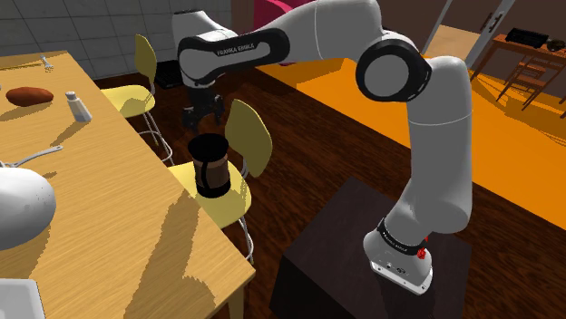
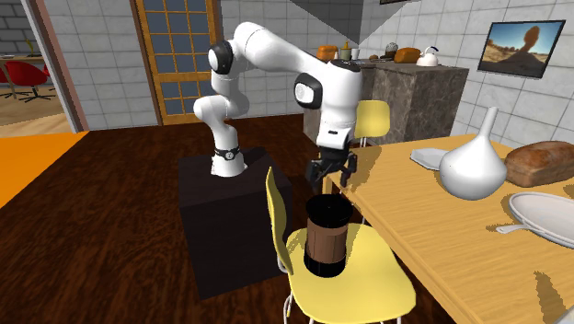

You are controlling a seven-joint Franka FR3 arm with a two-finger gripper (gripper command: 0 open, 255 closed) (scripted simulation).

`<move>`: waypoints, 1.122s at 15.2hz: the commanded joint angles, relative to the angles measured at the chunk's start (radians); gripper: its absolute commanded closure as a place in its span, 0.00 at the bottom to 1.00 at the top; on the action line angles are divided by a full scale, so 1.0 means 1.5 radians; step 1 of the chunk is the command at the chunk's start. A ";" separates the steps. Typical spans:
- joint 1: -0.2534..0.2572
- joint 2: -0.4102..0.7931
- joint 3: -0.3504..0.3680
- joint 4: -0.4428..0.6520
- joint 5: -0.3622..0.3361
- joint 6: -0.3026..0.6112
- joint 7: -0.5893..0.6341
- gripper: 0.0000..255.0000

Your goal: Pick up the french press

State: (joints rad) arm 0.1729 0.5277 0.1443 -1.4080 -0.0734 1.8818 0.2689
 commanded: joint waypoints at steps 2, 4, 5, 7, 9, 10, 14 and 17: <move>0.003 0.026 -0.002 0.020 -0.004 0.006 0.002 0.00; 0.003 0.031 -0.002 0.009 -0.005 0.022 0.002 0.00; 0.003 0.033 -0.002 0.004 -0.005 0.029 0.003 0.00; 0.003 0.040 -0.003 -0.008 -0.006 0.048 0.003 0.00; 0.003 0.040 -0.003 -0.008 -0.006 0.048 0.003 0.00; 0.003 0.039 -0.003 -0.010 -0.006 0.049 0.004 1.00; 0.003 0.039 -0.003 -0.011 -0.006 0.050 0.004 1.00; 0.003 0.039 -0.003 -0.010 -0.006 0.049 0.004 1.00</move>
State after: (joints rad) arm 0.1778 0.5851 0.1400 -1.4234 -0.0828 1.9559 0.2745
